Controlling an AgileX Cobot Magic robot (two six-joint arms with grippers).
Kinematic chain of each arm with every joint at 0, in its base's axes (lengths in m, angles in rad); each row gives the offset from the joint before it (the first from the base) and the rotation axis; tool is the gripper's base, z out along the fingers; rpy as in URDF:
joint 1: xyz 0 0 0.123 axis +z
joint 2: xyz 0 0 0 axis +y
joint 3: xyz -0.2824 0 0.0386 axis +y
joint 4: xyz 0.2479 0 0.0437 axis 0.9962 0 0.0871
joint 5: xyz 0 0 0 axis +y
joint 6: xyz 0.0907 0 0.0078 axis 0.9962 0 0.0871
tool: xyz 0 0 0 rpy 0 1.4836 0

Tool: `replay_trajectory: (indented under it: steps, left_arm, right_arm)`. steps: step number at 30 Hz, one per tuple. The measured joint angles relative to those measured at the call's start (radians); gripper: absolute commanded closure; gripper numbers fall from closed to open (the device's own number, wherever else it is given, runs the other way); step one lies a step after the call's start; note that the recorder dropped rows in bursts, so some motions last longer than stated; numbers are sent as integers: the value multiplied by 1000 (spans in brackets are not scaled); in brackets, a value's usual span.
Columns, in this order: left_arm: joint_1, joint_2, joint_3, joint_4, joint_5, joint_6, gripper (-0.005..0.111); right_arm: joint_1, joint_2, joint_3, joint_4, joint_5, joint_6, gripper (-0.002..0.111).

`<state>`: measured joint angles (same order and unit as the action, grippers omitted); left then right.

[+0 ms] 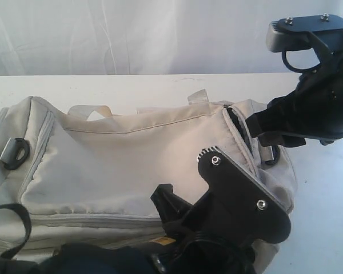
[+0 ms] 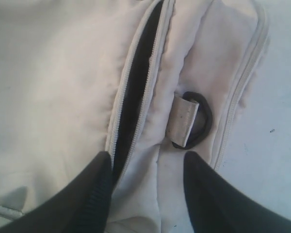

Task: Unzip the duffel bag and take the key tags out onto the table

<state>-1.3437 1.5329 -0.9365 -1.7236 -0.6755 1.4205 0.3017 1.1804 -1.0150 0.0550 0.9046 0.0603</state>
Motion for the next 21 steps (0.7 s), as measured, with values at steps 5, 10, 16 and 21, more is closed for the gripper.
replay_trajectory:
  steps: [5,10,16,21]
  left_arm:
    - [0,32,4,86,29,-101,92]
    - [7,102,4,148,0,-180,52]
    - [33,171,4,283,-7,-361,48]
    - [54,186,4,338,-4,-440,48]
  right_arm:
    - [0,0,0,0,0,0,64]
    - [0,0,0,0,2,0,64]
    - [0,0,0,0,2,0,64]
    - [0,0,0,0,3,0,64]
